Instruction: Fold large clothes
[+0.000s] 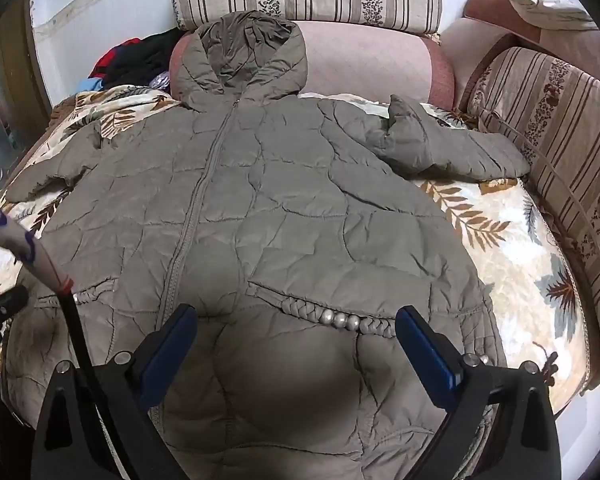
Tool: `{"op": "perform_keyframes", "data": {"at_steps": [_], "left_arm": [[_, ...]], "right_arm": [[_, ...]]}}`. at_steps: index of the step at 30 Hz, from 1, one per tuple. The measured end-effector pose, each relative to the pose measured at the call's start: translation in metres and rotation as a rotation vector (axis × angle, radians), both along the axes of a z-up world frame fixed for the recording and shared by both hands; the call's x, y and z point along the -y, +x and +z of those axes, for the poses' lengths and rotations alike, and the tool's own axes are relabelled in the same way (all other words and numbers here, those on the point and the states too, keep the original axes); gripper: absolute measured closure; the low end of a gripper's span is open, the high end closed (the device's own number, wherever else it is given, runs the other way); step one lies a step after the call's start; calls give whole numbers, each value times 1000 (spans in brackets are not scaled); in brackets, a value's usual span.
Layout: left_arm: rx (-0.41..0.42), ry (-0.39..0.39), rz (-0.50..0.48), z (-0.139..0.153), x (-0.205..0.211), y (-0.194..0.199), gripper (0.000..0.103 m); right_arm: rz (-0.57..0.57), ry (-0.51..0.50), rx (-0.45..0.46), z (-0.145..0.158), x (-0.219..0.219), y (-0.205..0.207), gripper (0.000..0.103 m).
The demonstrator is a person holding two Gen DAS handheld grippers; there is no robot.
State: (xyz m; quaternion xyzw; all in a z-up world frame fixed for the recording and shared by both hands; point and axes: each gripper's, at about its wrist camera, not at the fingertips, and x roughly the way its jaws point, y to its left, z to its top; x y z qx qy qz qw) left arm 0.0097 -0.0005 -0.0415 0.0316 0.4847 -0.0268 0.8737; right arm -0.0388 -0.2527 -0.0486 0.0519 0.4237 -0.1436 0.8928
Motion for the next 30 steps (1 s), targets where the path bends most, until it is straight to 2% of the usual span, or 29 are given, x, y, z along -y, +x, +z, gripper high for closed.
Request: {"op": "perform_keyframes", "data": {"at_steps": [5,9,12,20,30], "left_arm": [[-68,38,7,-26,-3,7,0],[-124,38,11,-45,-11,9,0],[-119,59,3,-46,-2,8,0],[-136,43,10,-53,-5,13,0],[-77,121,-8,-53,6,6,0]], "right_arm": [[-9,-1,-24,7,-5,9,2],[-8,-2,-26,6,-7,9,2],[-6,-3,-25,7,-8,9,2],[-8,0,-27,9,-8,10,2],[-23,-9,-38,9,-8,9,2]]}}
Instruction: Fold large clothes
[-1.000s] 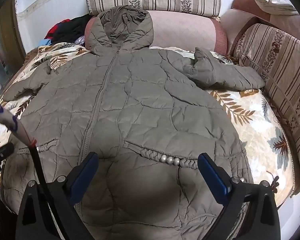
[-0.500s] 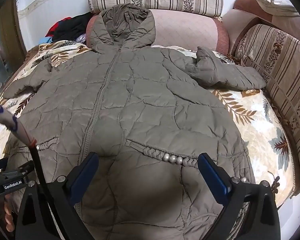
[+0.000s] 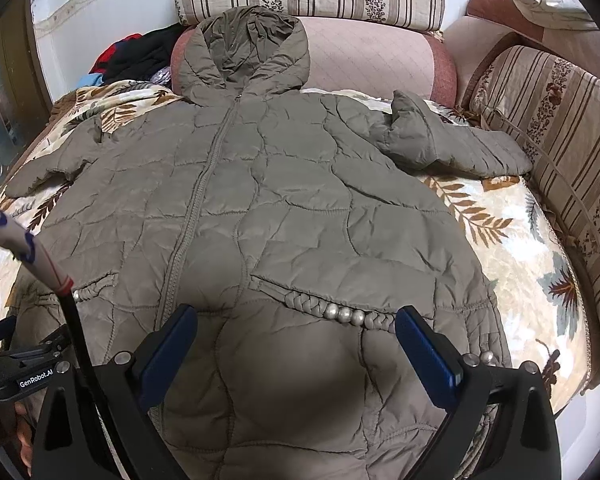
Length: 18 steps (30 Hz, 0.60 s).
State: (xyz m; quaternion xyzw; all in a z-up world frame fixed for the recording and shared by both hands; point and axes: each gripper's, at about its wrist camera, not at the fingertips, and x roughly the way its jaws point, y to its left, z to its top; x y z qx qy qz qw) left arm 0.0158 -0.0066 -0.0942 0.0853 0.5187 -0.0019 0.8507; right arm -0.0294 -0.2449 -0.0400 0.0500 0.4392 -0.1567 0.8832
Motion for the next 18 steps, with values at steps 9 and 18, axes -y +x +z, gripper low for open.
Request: {"op": "perform_keyframes", "data": {"at_steps": [9,18], "left_arm": [[37,24,-40,-3,2,-4,0],[17,-27,-40,-6,-3,-1,0]], "right_arm": [[-58,-1,-21,-3,12,-3,2],[-92,-4,-37,-6,19,-5,2]]}}
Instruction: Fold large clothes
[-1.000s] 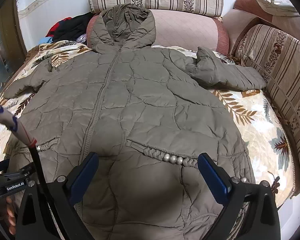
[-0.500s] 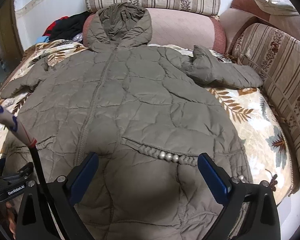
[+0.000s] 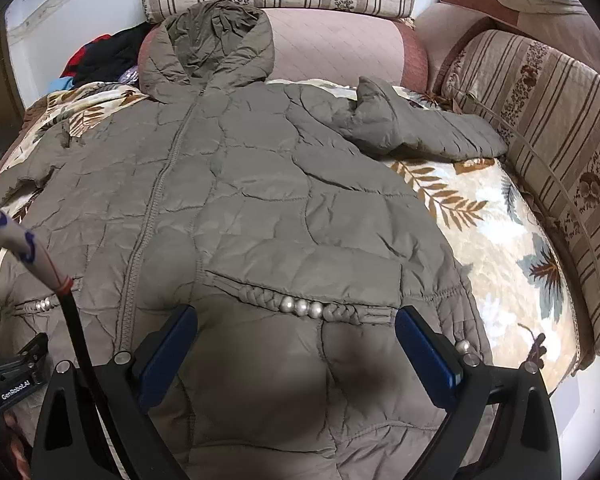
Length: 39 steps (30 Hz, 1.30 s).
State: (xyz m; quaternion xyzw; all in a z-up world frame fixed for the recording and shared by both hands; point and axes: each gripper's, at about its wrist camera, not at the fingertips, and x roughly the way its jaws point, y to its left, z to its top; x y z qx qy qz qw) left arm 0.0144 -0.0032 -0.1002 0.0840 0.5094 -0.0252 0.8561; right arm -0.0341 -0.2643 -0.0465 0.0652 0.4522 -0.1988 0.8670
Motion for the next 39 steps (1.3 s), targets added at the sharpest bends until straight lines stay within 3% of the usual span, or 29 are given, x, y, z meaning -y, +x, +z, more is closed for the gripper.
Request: {"op": "perform_keyframes", "data": {"at_steps": [15,26,39], "left_arm": [[21,0,-60,-3,-11,21,0],[41,-24,-58,-1,-13,19,0],[51,5,-46,-1,-10,16,0]], "right_arm": [[-56,21,-12,-6,18,-8,2],[-43,-41,28,3,15,-17,2],[-11,-96,35,6,6,-20,2]]}}
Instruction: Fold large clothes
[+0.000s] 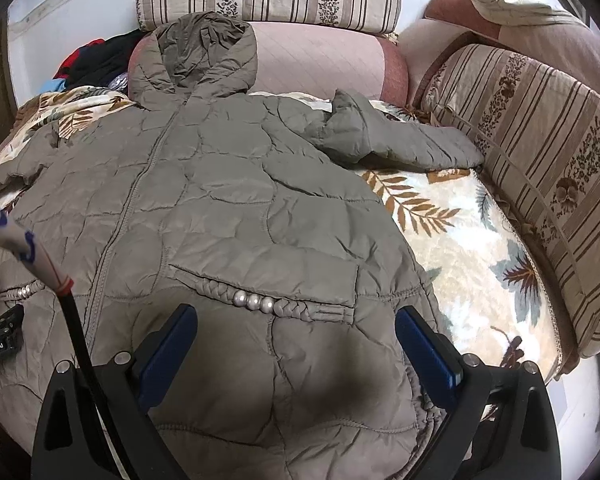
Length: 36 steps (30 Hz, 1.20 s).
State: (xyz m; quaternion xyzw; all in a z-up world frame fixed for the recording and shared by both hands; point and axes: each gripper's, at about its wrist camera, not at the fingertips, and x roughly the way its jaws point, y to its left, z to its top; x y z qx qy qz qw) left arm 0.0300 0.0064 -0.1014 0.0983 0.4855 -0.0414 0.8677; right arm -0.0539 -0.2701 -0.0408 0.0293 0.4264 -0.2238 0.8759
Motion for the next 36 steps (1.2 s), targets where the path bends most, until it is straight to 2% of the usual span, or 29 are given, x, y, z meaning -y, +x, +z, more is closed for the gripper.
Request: {"op": "perform_keyframes", "data": {"at_steps": [6,14,19,24,28,30,32,34,36], "left_arm": [[-3,-12,10,9,-1,-4,0],[114,-63,66,53,-14,-14,0],[161,-46,84,68,-19,-15,0],[159,-34,83,67,-20,-12,0],[141,-64,87,68,-27,-10,0],[129,-78,80,67,-29,-9,0],[131,-81,92,69,-32,-8,0],[135,-91,100,71,-34,-7,0],[135,-100,109,72,-35,-7,0]], "right_arm": [[7,-11,1,3,-2,0,2],[1,-17,-1,4,-1,1,2],[1,-18,-4,4,1,1,2],[-8,-33,-1,3,6,2,2],[-95,-65,15,7,43,-4,3],[-172,-27,4,2,78,-10,3],[-217,53,-23,-9,108,-14,5],[-241,183,-60,-26,137,-17,24],[-230,307,-63,-40,152,-19,32]]}}
